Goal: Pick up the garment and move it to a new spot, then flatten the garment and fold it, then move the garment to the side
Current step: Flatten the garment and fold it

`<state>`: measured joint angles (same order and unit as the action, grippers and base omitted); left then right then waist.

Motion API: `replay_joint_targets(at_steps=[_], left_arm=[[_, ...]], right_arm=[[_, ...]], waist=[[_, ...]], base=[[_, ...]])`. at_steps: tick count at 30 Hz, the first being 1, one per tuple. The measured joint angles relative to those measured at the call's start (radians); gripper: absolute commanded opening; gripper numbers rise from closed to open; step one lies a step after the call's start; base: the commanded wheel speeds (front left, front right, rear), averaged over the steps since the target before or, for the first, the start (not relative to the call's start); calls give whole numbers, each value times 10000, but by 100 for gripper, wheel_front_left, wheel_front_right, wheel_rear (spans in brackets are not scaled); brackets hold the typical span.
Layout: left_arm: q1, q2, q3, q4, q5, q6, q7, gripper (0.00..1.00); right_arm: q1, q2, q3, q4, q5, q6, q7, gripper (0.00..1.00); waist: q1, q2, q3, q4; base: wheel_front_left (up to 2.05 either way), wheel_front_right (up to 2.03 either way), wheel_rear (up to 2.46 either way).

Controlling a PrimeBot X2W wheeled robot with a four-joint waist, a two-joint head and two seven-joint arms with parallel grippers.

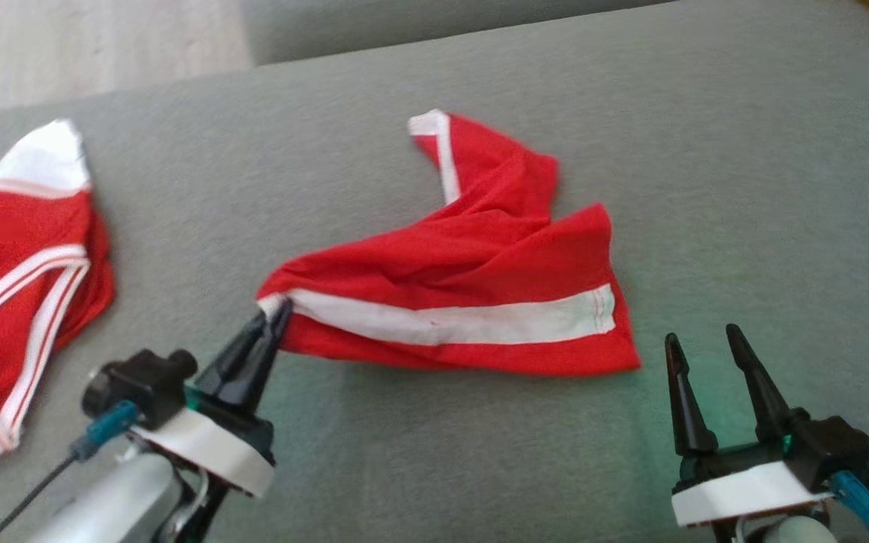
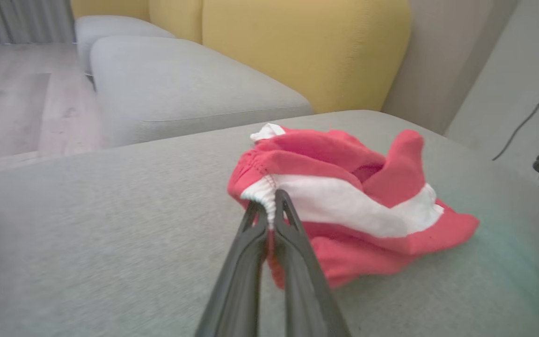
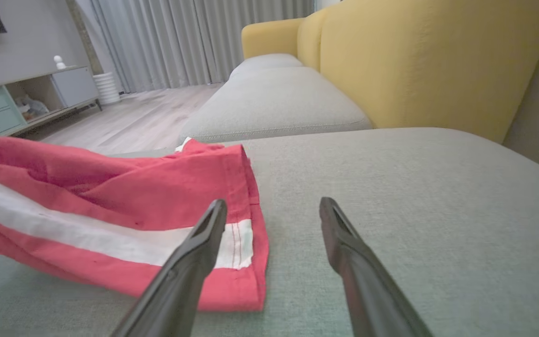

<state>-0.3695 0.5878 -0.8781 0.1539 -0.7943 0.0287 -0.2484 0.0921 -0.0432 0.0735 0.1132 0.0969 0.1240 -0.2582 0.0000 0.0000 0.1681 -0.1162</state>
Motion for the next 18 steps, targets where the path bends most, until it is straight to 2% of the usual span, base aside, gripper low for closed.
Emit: replay_joint_targets(at_steps=[8, 11, 18], left_arm=[[-54, -188, 407, 104, 439, 10, -10, 0], [-93, -454, 504, 249, 616, -167, -10, 0], [-194, -899, 640, 623, 1053, -545, -12, 0]], right_arm=[[-556, -245, 719, 1018, 548, 0, 0, 100], [-941, -558, 1346, 1839, 1064, 0, 0, 100], [-2110, -991, 2059, 3530, 2077, 0, 2, 100]], waist=[[1, 0, 254, 941], [0, 0, 276, 1237], [0, 0, 347, 1711]], base=[[0, 0, 0], [0, 0, 0], [0, 0, 0]])
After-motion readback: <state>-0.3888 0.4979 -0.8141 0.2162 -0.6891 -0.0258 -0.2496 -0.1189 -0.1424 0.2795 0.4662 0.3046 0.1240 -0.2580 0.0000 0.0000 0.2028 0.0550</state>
